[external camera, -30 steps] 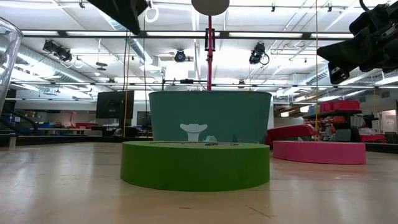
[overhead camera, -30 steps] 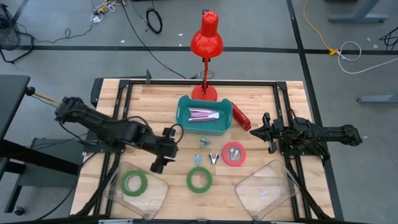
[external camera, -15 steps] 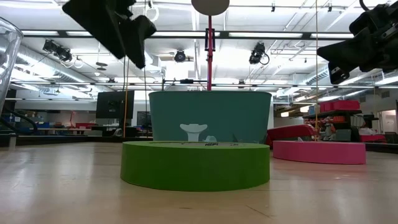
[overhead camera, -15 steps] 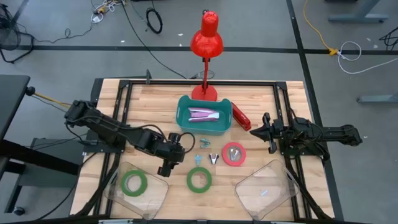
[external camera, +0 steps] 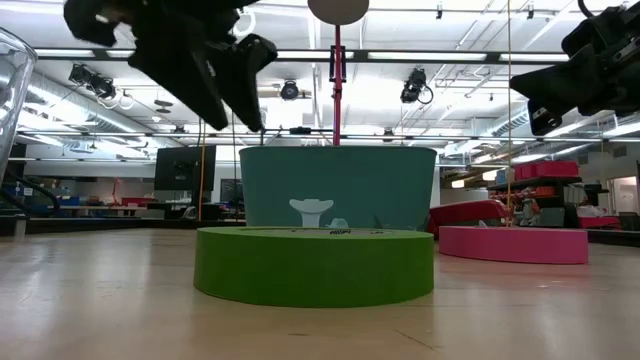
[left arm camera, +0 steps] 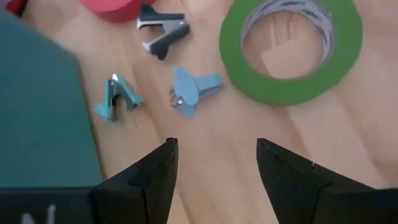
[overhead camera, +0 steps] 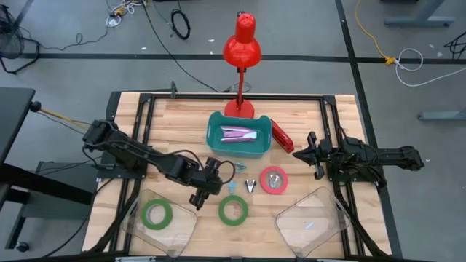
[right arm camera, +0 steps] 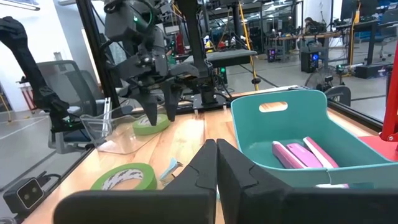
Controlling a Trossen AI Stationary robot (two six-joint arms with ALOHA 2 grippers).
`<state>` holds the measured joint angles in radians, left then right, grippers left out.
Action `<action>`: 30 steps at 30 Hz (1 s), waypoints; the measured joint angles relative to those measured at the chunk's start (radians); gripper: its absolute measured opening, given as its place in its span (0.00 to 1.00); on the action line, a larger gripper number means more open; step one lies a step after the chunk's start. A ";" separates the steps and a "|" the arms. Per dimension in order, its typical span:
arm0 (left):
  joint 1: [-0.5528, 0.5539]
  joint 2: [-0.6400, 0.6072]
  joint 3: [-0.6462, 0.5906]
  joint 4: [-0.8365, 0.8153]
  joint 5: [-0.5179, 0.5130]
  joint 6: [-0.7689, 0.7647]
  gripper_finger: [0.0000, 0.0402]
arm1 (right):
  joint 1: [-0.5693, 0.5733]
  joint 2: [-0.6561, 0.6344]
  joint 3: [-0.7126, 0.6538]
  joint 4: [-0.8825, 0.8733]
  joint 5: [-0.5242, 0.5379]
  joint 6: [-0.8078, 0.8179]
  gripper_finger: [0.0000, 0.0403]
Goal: Pick and place Stapler, Stapler remover, tape
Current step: Put the green tape in the left transparent bin
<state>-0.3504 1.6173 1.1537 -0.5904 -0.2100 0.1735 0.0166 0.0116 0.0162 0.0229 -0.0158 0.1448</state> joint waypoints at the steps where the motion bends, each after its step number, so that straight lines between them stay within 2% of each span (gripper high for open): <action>1: 0.000 0.001 -0.002 -0.004 0.001 0.035 0.55 | 0.000 0.000 0.000 0.000 0.000 0.000 0.02; 7: 0.000 0.001 -0.002 0.011 0.004 0.214 0.55 | 0.000 0.000 0.000 0.001 0.000 0.000 0.02; 12: 0.000 0.000 -0.013 0.064 0.002 0.302 0.55 | 0.000 0.000 0.000 0.000 0.000 0.000 0.02; 17: -0.003 0.000 -0.063 0.162 -0.001 0.336 0.55 | 0.000 0.000 0.000 0.000 0.000 0.000 0.02; 27: -0.003 -0.001 -0.177 0.348 -0.131 0.360 0.55 | 0.000 0.000 0.000 0.000 0.000 0.000 0.02; 30: -0.008 -0.001 -0.220 0.413 -0.138 0.370 0.55 | 0.000 0.000 0.000 0.000 0.000 0.000 0.02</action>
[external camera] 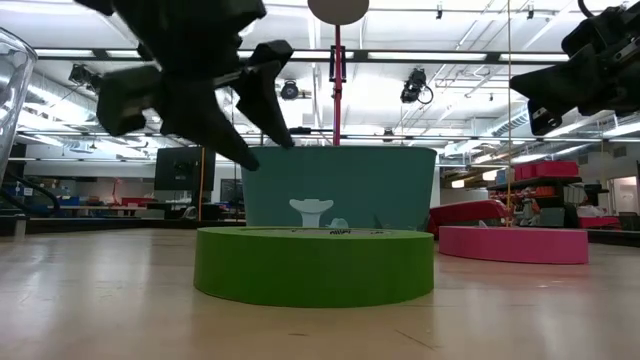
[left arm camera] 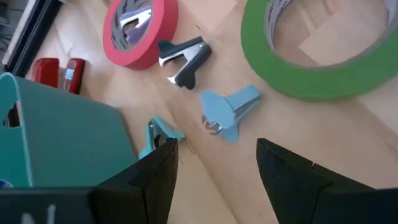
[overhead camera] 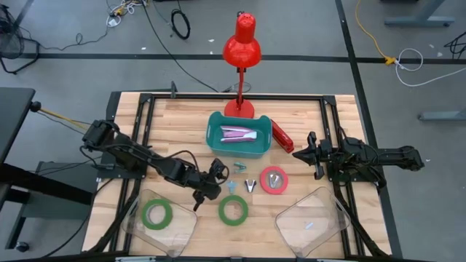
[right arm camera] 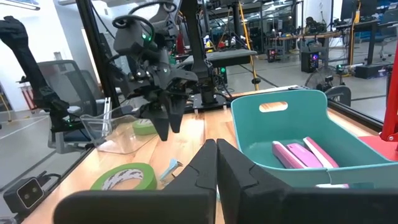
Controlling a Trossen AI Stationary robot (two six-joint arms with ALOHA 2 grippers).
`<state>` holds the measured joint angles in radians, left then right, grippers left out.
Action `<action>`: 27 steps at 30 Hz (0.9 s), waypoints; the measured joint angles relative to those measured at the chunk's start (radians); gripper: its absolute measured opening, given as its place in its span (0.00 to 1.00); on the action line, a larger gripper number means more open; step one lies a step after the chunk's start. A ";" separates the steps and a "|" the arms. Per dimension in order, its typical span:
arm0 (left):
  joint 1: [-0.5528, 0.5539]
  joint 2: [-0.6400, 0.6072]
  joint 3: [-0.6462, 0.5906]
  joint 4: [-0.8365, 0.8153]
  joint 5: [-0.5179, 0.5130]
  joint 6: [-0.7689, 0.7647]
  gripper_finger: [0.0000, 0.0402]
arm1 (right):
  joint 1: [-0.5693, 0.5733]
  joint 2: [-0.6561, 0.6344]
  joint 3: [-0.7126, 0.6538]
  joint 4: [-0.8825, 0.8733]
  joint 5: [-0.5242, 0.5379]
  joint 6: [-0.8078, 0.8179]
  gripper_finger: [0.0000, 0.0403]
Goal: Pick and place Stapler, Stapler remover, tape
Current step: Put the green tape in the left transparent bin
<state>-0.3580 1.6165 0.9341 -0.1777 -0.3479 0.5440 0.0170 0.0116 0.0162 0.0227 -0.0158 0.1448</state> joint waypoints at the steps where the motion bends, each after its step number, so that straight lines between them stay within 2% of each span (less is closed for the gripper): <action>1: -0.003 0.000 -0.012 0.012 0.000 -0.001 0.55 | 0.000 0.000 0.000 0.000 0.000 0.000 0.02; 4: -0.016 0.000 -0.039 0.051 0.002 -0.052 0.55 | 0.000 0.000 0.000 0.000 0.000 0.000 0.02; 9: -0.016 -0.008 -0.046 0.053 0.006 -0.294 0.55 | 0.000 0.000 0.000 0.000 0.000 0.000 0.02; 13: 0.003 -0.033 -0.046 0.057 0.009 -0.403 0.55 | 0.000 0.000 0.000 0.000 0.000 0.000 0.02; 21: 0.000 -0.042 -0.046 0.054 0.034 -0.484 0.55 | 0.000 0.000 0.000 0.000 0.000 0.000 0.02; 23: 0.000 -0.042 -0.046 0.054 0.055 -0.556 0.55 | 0.000 0.000 0.000 0.000 0.000 0.000 0.02; 27: 0.002 -0.042 -0.046 0.055 0.057 -0.806 0.55 | 0.000 0.000 0.000 0.000 0.000 0.000 0.02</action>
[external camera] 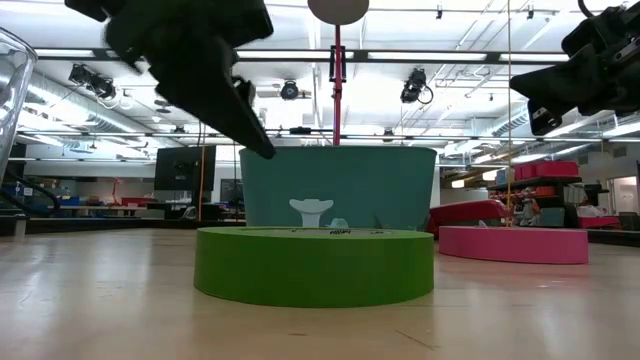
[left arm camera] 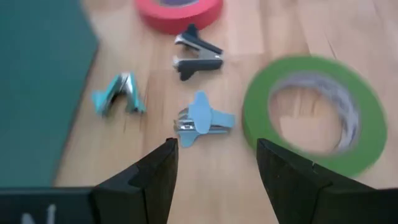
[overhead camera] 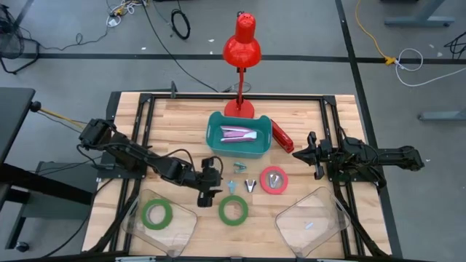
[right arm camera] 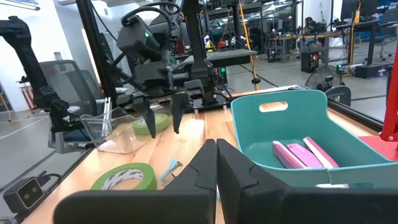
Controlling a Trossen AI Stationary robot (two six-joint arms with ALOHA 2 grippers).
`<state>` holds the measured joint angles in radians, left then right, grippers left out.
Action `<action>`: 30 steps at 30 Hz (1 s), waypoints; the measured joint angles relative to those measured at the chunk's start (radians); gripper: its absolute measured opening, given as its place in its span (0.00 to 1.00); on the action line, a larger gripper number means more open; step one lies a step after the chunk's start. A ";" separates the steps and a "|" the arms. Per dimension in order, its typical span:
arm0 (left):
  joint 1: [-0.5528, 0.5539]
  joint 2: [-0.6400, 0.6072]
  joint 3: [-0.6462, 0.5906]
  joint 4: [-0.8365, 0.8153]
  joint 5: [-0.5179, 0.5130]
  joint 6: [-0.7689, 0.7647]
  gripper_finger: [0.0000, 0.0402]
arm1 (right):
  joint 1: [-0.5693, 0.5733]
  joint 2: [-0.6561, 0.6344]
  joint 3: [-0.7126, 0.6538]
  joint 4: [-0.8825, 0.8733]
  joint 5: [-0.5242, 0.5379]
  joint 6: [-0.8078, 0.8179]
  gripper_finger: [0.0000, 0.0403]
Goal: Pick and place Stapler, Stapler remover, tape
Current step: Put the green tape in the left transparent bin
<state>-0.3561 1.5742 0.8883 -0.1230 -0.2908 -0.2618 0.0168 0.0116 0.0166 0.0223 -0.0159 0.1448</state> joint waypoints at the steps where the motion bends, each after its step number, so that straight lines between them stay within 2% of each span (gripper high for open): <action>1: 0.000 -0.004 0.000 -0.001 0.000 -0.064 0.55 | 0.000 0.000 0.000 0.000 0.000 0.000 0.02; 5: 0.008 -0.013 0.000 0.000 0.004 -0.316 0.55 | 0.000 0.000 0.000 0.000 0.000 0.000 0.02; 9: 0.035 -0.013 0.000 0.000 0.072 -0.597 0.55 | 0.000 0.000 0.000 0.000 0.000 0.000 0.02; 16: 0.081 -0.013 0.000 -0.001 0.200 -0.862 0.55 | 0.000 0.000 0.000 0.000 0.000 0.000 0.02; 20: 0.095 -0.003 0.000 -0.002 0.189 -0.920 0.55 | 0.000 0.000 0.000 0.000 0.000 0.000 0.02; 30: 0.118 -0.003 0.000 0.000 0.198 -0.945 0.55 | 0.000 0.000 0.000 0.000 0.000 0.000 0.02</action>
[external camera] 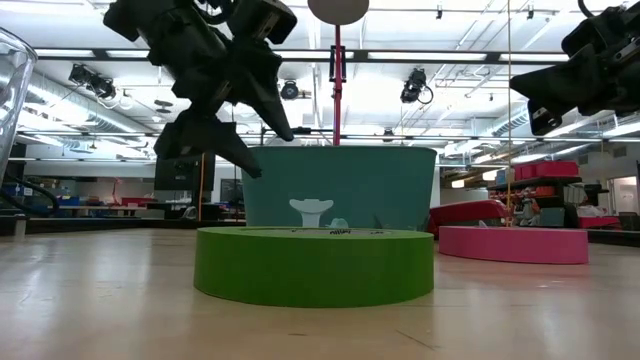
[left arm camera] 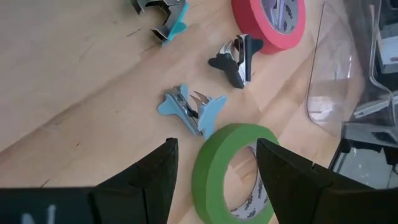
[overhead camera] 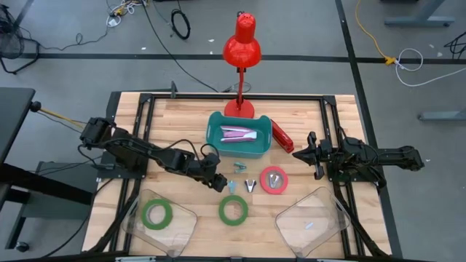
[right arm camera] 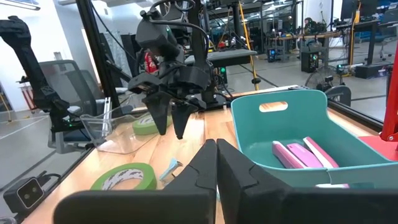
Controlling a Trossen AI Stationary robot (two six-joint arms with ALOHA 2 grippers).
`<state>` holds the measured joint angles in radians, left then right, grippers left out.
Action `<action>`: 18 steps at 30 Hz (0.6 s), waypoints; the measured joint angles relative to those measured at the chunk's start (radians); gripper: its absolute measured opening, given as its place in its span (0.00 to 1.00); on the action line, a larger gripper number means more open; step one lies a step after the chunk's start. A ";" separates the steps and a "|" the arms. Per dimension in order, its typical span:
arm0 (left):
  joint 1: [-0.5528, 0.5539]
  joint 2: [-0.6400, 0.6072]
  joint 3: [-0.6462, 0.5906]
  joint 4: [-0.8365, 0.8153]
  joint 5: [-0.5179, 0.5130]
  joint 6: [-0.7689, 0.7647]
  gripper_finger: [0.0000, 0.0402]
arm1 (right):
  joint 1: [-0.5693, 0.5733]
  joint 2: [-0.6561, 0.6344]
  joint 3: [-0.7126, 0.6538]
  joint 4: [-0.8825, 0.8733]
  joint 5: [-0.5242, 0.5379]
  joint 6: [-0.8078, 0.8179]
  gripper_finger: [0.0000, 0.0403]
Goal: Pick and place Stapler, Stapler remover, tape
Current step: Put the green tape in the left transparent bin
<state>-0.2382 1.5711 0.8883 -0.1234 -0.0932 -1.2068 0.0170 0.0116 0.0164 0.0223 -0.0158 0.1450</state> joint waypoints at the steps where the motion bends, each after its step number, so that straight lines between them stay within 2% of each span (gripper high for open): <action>1: 0.000 0.001 0.000 0.000 0.000 -0.010 0.55 | 0.000 0.000 0.000 0.000 0.000 0.000 0.02; 14: -0.001 0.068 0.001 0.085 0.013 -0.047 0.55 | 0.000 0.002 0.000 0.004 0.000 0.000 0.02; 18: -0.007 0.078 0.000 0.103 0.046 -0.033 0.55 | 0.000 0.003 0.000 0.004 0.000 0.000 0.02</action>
<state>-0.2450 1.6496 0.8885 -0.0204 -0.0470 -1.2400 0.0169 0.0143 0.0166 0.0262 -0.0162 0.1448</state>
